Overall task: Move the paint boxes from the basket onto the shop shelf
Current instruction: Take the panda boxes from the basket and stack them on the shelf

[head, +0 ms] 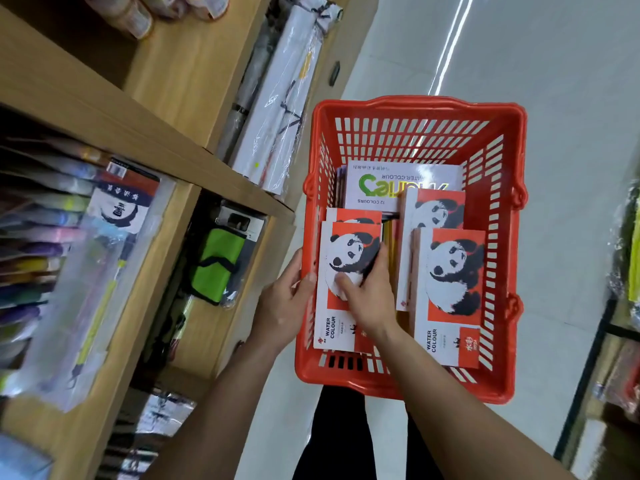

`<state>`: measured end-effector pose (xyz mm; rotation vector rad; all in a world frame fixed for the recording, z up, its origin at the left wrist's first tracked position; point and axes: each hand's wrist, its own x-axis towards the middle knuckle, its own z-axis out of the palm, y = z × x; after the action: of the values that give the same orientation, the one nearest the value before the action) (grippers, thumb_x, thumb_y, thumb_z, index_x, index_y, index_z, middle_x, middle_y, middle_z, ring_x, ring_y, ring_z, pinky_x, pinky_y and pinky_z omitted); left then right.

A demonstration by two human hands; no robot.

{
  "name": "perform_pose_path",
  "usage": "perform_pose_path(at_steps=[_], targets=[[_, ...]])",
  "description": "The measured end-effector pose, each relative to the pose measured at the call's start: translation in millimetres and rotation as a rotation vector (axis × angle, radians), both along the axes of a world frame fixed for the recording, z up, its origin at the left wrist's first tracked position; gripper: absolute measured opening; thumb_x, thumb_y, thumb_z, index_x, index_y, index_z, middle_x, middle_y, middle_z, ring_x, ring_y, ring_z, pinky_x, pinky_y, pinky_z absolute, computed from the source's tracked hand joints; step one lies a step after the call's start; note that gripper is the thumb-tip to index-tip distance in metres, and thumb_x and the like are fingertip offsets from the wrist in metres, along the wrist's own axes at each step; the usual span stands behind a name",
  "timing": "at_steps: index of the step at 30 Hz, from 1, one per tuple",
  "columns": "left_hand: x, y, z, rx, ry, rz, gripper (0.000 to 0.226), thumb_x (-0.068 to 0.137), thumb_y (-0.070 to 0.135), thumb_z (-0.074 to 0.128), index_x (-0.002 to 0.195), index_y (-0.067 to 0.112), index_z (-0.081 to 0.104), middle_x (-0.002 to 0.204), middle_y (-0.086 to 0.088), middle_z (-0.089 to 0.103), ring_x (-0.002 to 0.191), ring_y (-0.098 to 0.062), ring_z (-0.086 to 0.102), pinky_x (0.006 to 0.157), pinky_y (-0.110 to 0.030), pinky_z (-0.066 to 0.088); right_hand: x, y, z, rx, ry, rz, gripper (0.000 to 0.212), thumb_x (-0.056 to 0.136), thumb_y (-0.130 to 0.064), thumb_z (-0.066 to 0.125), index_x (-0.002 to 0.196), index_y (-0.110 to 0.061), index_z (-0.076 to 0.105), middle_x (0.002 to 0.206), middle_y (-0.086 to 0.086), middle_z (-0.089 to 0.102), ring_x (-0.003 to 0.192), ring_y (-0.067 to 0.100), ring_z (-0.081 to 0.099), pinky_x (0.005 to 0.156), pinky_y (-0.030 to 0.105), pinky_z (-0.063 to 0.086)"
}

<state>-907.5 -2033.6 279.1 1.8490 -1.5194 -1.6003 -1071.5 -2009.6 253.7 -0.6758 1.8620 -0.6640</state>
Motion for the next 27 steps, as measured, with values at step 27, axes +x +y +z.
perform_pose_path(at_steps=[27], targets=[[1.0, 5.4, -7.6, 0.016, 0.021, 0.015, 0.044, 0.091, 0.073, 0.043, 0.131, 0.083, 0.026, 0.106, 0.032, 0.073, 0.089, 0.000, 0.075, 0.071, -0.022, 0.062, -5.9, 34.9, -13.6, -0.019, -0.155, -0.016, 0.091, 0.078, -0.037, 0.081, 0.154, -0.026, 0.032, 0.144, 0.000, 0.052, 0.133, 0.016, 0.055, 0.118, 0.041, 0.043]])
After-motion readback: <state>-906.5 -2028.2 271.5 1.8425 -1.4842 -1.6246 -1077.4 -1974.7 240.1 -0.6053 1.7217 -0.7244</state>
